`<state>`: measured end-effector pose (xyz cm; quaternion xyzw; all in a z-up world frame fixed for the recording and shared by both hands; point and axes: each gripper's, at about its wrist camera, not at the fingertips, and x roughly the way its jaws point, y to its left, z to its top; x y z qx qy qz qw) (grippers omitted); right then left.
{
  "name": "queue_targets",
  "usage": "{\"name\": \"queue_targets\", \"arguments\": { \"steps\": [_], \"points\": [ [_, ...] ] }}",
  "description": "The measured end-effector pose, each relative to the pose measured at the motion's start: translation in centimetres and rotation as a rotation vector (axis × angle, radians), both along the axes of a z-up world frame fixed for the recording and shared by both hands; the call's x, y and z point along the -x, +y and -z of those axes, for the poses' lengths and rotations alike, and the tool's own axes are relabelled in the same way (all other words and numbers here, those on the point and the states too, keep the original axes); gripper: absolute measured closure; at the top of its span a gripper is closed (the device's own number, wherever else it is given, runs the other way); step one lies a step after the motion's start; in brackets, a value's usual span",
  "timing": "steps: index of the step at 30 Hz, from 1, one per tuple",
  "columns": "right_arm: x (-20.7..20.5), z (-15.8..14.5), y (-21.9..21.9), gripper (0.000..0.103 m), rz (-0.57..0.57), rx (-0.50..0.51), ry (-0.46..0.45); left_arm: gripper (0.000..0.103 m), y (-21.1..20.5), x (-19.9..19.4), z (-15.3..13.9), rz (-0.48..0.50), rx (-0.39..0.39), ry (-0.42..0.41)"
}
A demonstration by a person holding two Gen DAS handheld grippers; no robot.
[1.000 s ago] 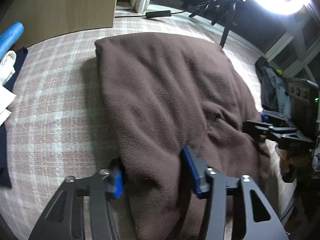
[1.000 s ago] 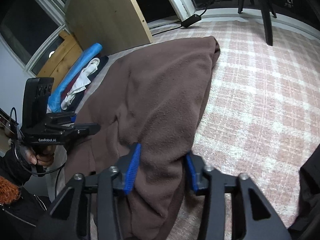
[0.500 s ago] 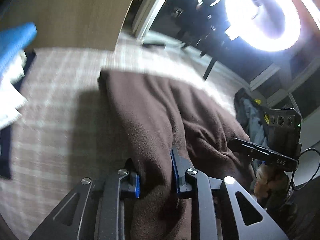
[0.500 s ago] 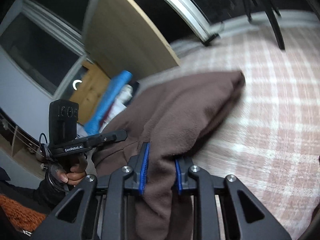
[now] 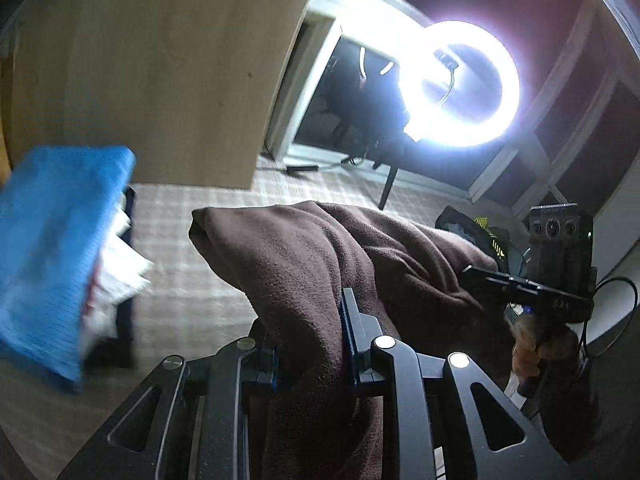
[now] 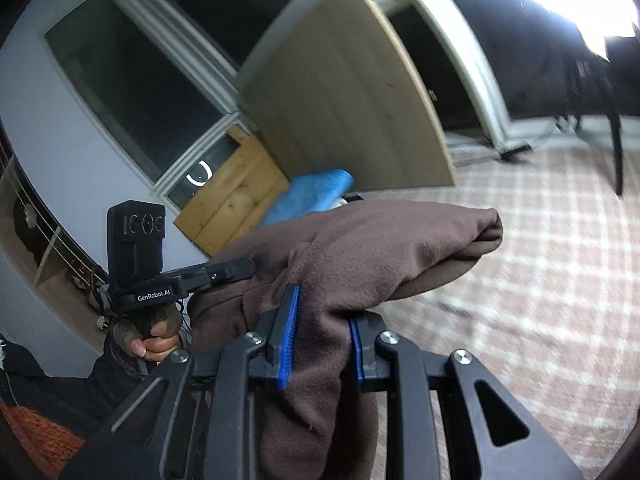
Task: Fold clothes
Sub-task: 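Carry the lifted sweater with both tools onto the blue clothes stack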
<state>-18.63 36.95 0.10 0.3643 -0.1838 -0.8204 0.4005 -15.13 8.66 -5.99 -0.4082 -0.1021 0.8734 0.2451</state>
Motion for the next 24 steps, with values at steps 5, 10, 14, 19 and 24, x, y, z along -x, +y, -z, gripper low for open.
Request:
{"name": "queue_targets", "arguments": {
  "steps": [5, 10, 14, 19, 24],
  "points": [
    [0.8, -3.3, -7.8, 0.081, 0.014, -0.014, 0.066, 0.081, -7.6, 1.5, -3.3, 0.006, 0.030, 0.070],
    [3.3, -6.5, -16.6, 0.081, 0.018, -0.012, 0.147, 0.081, -16.4, 4.0, -6.9, -0.008, 0.067, 0.148],
    [6.4, -8.3, -23.5, 0.081, 0.022, -0.011, 0.196, 0.081, -22.2, 6.4, -9.3, -0.033, 0.107, 0.194],
    [9.6, -8.0, -29.7, 0.081, 0.023, -0.006, 0.213, 0.081, -28.4, 9.3, -9.5, -0.047, 0.131, 0.227],
    [12.4, 2.0, -33.6, 0.081, 0.042, -0.058, 0.008, 0.081, -33.0, 13.3, 0.4, -0.031, 0.093, 0.005]
  ]
}}
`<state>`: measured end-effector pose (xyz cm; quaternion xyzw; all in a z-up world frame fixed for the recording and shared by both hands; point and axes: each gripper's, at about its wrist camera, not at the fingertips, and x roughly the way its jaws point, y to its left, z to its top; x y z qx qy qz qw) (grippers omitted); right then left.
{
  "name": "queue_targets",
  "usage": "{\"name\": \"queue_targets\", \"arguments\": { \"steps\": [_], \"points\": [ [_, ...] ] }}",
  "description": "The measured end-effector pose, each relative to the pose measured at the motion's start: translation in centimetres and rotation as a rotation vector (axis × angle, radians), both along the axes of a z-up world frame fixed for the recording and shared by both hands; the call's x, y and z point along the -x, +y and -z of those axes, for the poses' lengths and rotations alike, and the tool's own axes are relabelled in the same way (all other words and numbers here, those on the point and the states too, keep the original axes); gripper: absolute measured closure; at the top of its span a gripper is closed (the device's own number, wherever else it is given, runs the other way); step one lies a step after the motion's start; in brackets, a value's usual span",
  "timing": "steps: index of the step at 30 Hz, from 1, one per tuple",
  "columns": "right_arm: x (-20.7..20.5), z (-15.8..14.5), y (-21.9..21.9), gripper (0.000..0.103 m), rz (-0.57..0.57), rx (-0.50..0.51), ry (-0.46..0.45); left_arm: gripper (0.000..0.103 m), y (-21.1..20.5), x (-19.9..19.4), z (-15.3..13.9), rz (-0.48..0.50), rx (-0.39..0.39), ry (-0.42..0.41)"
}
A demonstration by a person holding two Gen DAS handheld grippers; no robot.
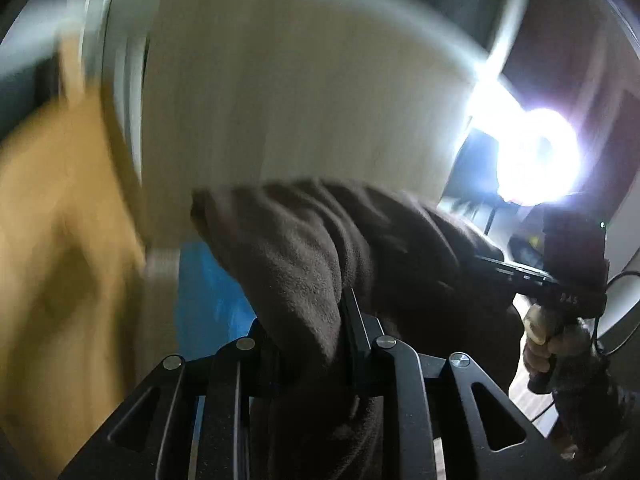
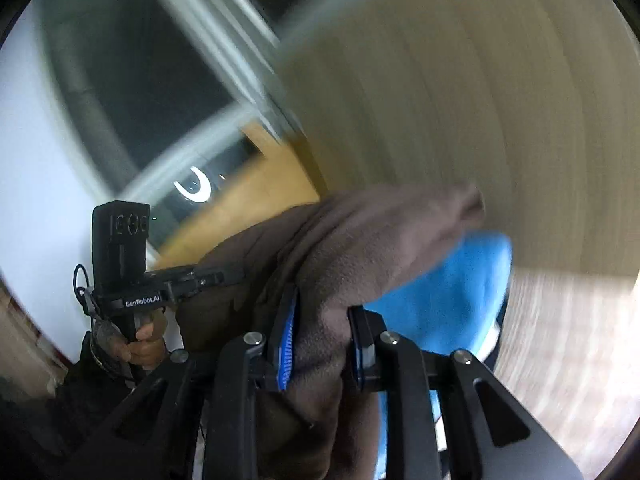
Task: Fold clothes
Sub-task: 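Carry the lifted sweater with both tools onto the blue clothes stack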
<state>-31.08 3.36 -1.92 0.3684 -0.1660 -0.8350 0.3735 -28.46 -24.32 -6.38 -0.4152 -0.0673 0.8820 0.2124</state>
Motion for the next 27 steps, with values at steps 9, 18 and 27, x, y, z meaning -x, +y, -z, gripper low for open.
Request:
{"name": "queue_targets", "arguments": {
  "steps": [9, 18, 27],
  "points": [
    [0.8, 7.8, -0.7, 0.076, -0.043, -0.084, -0.217, 0.066, -1.4, 1.2, 9.2, -0.015, 0.039, -0.205],
    [3.9, 0.6, 1.6, 0.058, 0.012, -0.145, -0.051, 0.050, -3.0, 1.4, 1.1, -0.093, 0.043, 0.005],
    [12.7, 4.0, -0.9, 0.058, 0.038, -0.202, -0.150, 0.053, -3.3, 10.8, 6.5, -0.146, 0.034, -0.184]
  ]
}}
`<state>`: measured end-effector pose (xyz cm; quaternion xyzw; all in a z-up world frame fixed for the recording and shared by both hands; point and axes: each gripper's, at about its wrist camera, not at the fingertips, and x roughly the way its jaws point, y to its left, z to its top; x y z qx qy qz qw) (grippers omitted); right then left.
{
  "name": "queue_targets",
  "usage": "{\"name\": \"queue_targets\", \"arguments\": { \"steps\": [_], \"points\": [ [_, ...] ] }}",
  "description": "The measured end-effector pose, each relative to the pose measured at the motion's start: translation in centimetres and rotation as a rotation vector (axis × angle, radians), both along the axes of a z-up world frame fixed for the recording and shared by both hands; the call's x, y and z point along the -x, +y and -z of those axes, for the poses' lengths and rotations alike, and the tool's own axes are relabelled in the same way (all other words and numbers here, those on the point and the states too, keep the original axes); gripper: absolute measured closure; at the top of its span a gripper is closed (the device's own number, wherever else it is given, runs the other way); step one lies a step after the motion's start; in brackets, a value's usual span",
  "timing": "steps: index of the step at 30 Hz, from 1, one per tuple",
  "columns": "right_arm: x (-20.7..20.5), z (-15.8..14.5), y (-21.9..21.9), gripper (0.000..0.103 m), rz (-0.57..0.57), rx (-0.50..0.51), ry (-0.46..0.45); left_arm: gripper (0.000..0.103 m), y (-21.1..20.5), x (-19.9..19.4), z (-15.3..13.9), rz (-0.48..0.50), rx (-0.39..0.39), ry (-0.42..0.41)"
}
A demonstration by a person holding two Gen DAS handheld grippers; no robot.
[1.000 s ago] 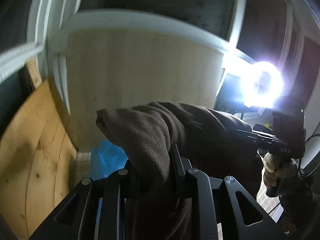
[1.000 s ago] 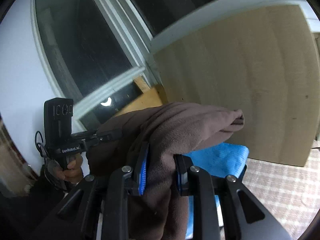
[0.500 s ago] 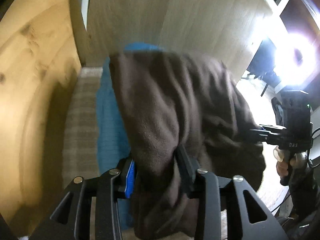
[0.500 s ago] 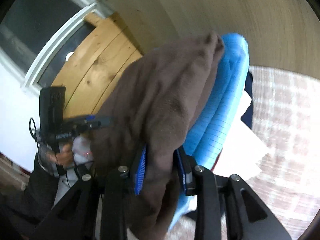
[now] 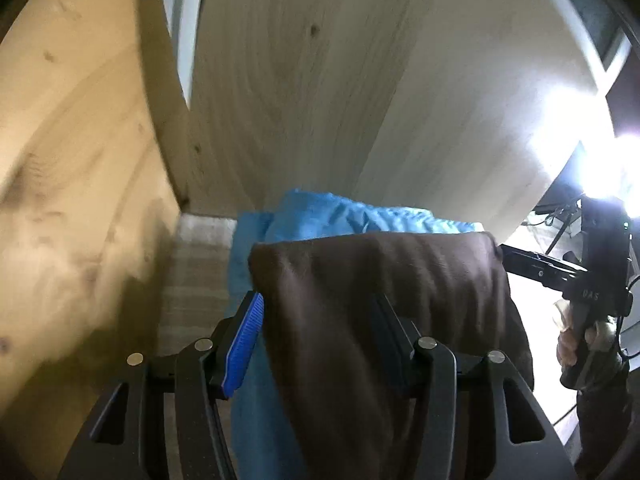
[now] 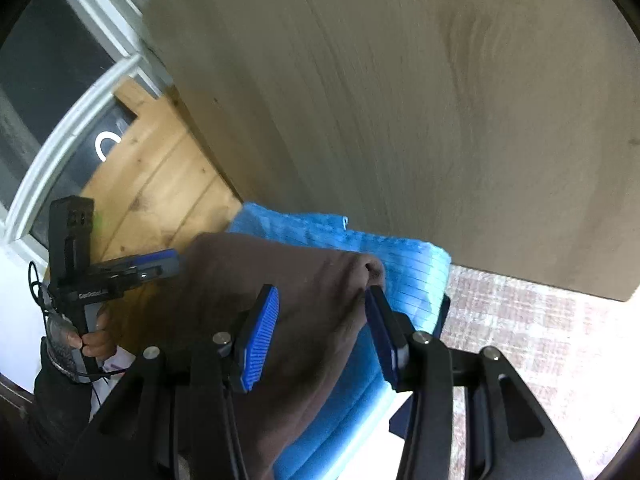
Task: Fold clothes
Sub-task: 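Carry the lifted sweater with both tools onto the blue clothes stack, then lower the sweater onto the stack and open both tools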
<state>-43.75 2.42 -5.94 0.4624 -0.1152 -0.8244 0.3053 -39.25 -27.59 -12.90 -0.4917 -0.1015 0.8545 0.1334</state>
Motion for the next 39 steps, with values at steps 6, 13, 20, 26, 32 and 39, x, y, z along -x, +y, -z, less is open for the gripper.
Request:
{"name": "queue_targets", "arguments": {
  "steps": [6, 13, 20, 26, 32, 39],
  "points": [
    [-0.7, 0.7, 0.0, 0.094, -0.029, 0.099, 0.012, 0.099, -0.3, 0.3, 0.8, -0.029, -0.079, 0.028],
    [-3.5, -4.0, 1.7, 0.095, -0.026, 0.094, 0.201, 0.099, 0.6, -2.0, -5.1, 0.059, -0.096, 0.220],
    [1.6, 1.8, 1.0, 0.088, -0.017, -0.187, 0.101, 0.097, 3.5, 4.8, 1.7, 0.049, 0.073, 0.035],
    [-1.9, -2.6, 5.0, 0.069, 0.090, -0.086, 0.209, 0.092, 1.8, 0.5, -3.3, 0.008, 0.122, 0.179],
    [-6.0, -4.0, 1.3, 0.069, -0.101, -0.099, 0.299, 0.091, 4.9, -5.8, -4.5, 0.138, 0.002, 0.214],
    [-3.0, -0.9, 0.3, 0.069, -0.119, -0.236, 0.222, 0.091, 15.7, -12.1, -2.5, 0.533, -0.114, 0.156]
  ]
}}
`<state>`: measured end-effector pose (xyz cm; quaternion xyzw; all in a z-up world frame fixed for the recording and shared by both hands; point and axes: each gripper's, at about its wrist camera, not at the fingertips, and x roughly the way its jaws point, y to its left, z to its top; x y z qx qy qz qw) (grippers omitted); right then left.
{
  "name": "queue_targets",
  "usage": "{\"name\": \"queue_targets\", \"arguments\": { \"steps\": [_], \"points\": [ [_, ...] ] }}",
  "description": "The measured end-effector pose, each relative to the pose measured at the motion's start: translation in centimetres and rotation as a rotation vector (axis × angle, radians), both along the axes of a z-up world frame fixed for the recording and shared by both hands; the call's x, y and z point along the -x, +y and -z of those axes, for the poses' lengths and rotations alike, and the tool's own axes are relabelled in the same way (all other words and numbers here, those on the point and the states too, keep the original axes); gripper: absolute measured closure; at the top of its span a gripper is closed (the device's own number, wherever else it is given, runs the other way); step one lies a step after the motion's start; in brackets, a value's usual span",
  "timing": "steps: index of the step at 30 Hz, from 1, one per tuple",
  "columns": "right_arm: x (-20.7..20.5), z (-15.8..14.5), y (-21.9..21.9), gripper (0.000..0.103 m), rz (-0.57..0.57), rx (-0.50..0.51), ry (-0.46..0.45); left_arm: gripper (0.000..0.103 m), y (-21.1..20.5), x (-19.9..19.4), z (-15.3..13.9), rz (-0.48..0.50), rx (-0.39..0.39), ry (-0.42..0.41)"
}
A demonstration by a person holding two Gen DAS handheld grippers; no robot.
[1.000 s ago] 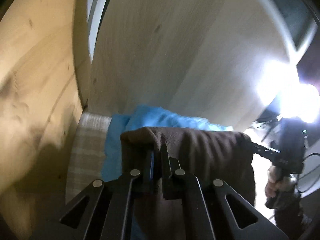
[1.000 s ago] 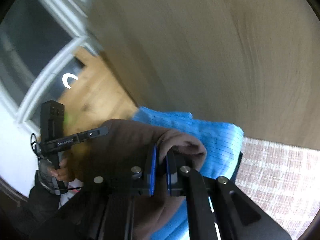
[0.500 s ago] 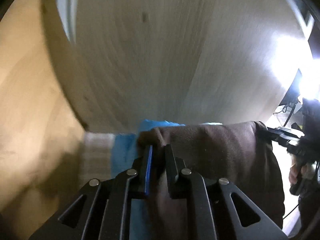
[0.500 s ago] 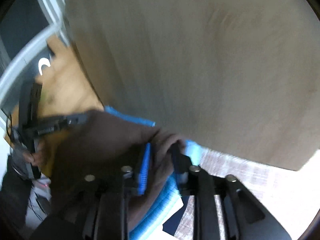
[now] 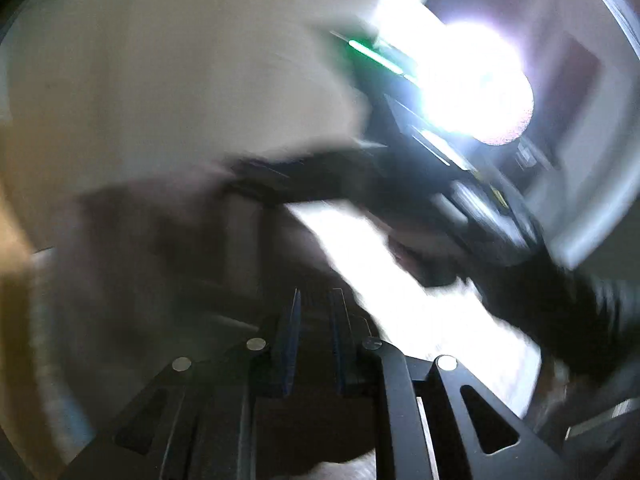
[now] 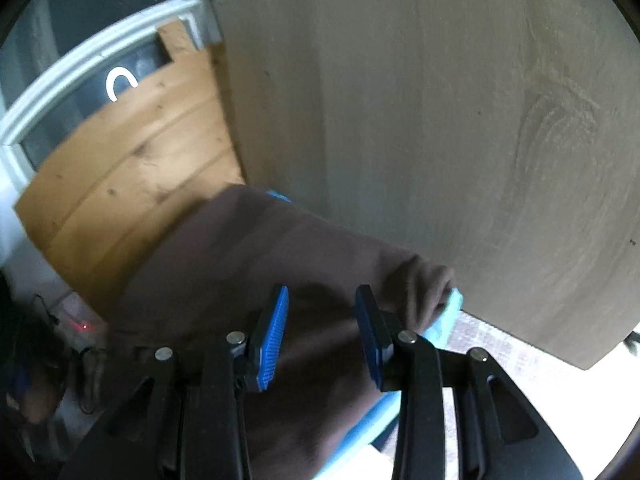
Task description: Fold clothes
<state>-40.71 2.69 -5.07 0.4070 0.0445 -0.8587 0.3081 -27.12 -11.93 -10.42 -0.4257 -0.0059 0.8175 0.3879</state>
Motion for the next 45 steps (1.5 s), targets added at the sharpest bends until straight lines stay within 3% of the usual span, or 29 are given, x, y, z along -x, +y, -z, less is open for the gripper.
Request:
{"name": "queue_targets", "arguments": {
  "steps": [3, 5, 6, 11, 15, 16, 18, 20, 22, 24, 26, 29, 33, 36, 40, 45],
  "points": [
    [2.4, 2.3, -0.5, 0.073, 0.025, -0.102, 0.005, 0.091, 3.0, -1.4, 4.3, 0.105, 0.024, -0.110],
    [4.0, 4.1, -0.1, 0.073, 0.041, -0.116, -0.050, 0.091, 3.5, -2.0, 6.7, 0.101, 0.049, -0.160],
    [4.4, 4.5, 0.4, 0.073, 0.046, -0.093, -0.077, 0.091, 2.8, -2.2, 6.0, 0.086, 0.044, -0.153],
    [2.5, 1.3, 2.7, 0.070, 0.107, -0.013, 0.003, 0.091, -0.5, -2.9, 2.5, 0.011, 0.023, -0.114],
    [-1.2, -1.6, 3.6, 0.069, 0.099, 0.081, 0.065, 0.086, -6.1, -2.3, -1.4, -0.210, 0.094, 0.050],
    [-2.5, -1.7, 3.1, 0.069, 0.084, 0.086, 0.071, 0.086, -7.6, -1.9, -1.6, -0.273, 0.113, 0.073],
    [-4.5, -1.2, 1.9, 0.068, 0.052, 0.081, 0.074, 0.085, -9.2, -0.9, -0.4, -0.331, 0.136, 0.034],
    [-6.0, 0.9, -0.9, 0.065, 0.021, -0.008, 0.062, 0.086, -10.5, -0.1, 2.5, -0.373, 0.194, -0.036],
    [-7.6, 2.3, -0.3, 0.065, 0.010, -0.093, 0.042, 0.082, -11.3, -0.7, 4.6, -0.385, 0.225, -0.090],
    [-9.3, 2.3, 0.7, 0.065, 0.035, -0.134, 0.050, 0.083, -12.3, -2.2, 3.7, -0.411, 0.231, -0.080],
    [-11.4, 0.9, 2.0, 0.065, 0.084, -0.112, 0.078, 0.084, -13.3, -3.2, 2.5, -0.442, 0.238, -0.054],
    [-14.4, -1.7, 0.9, 0.065, 0.071, -0.045, 0.123, 0.083, -13.4, -4.7, -0.1, -0.445, 0.185, -0.006],
    [-15.8, -1.4, -3.8, 0.065, 0.017, -0.056, 0.135, 0.082, -10.7, -5.0, -1.9, -0.390, 0.155, 0.040],
    [-17.2, 0.7, -5.6, 0.065, 0.033, -0.110, 0.095, 0.074, -8.6, -5.4, -1.0, -0.344, 0.164, 0.042],
    [-21.0, 3.5, -6.2, 0.060, 0.018, -0.220, 0.020, 0.075, -7.5, -5.9, 3.3, -0.365, 0.277, -0.068],
    [-27.1, 3.8, -1.9, 0.058, 0.082, -0.187, -0.115, 0.074, -8.2, -11.8, 2.5, -0.377, 0.235, -0.123]
  ]
}}
